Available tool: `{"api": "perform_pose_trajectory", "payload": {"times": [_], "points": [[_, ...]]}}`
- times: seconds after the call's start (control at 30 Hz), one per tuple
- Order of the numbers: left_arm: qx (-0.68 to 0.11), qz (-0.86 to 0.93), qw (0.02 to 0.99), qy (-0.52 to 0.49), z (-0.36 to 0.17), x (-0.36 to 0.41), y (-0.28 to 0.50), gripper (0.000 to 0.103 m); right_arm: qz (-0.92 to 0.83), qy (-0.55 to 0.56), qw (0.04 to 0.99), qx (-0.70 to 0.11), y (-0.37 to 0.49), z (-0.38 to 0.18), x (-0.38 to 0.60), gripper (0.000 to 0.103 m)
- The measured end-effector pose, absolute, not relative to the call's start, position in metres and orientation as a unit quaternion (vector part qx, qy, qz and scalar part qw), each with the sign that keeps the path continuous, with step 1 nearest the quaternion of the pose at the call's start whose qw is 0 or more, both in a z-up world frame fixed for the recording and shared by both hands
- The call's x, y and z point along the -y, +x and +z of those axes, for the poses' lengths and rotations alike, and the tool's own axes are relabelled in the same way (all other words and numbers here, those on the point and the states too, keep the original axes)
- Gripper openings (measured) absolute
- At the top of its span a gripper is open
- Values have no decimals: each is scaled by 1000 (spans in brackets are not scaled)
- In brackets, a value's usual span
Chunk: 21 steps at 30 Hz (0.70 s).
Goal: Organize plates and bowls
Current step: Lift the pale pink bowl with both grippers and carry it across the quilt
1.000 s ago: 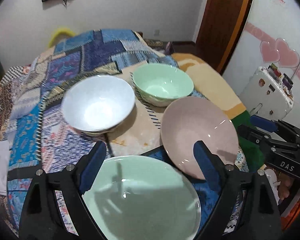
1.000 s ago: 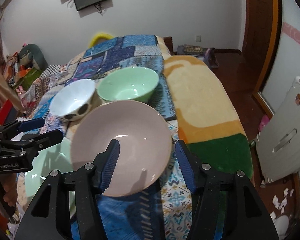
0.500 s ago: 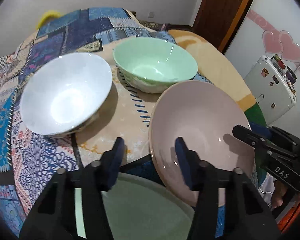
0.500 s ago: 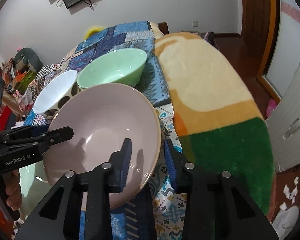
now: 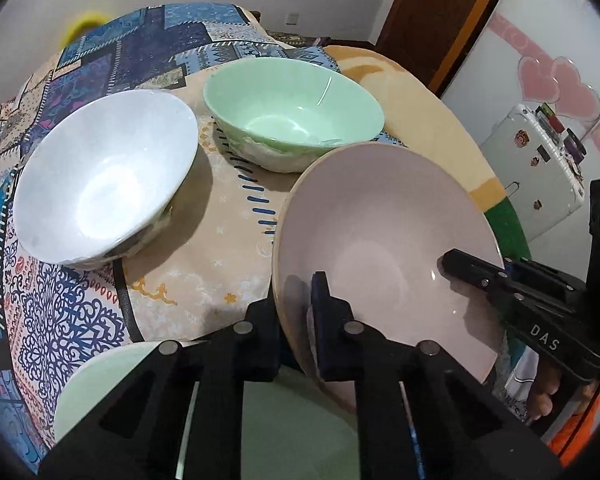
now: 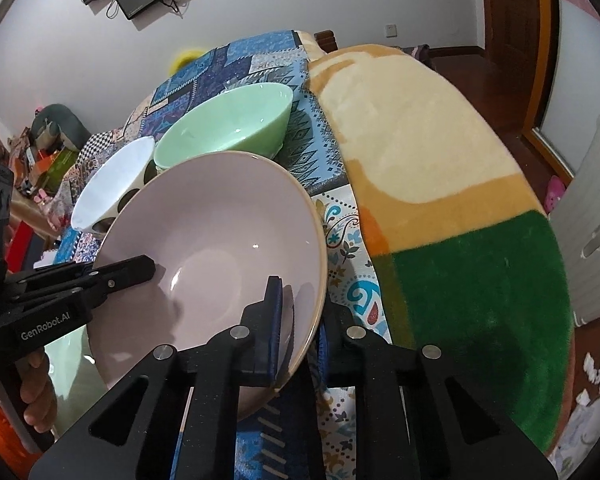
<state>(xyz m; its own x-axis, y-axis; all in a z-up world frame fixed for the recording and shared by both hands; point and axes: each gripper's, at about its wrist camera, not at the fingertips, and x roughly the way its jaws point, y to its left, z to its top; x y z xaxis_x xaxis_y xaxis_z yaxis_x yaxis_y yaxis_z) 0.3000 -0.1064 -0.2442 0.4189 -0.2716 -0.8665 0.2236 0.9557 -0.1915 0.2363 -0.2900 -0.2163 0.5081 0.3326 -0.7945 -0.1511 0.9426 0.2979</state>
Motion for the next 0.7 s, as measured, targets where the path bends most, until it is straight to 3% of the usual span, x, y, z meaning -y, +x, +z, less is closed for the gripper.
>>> {"api": "perform_pose_trajectory", "payload": {"times": [0.7], "points": [[-463,-148,874,-30,-172,91,253,12,155,83,892,-417,210,-152,269,13]]}}
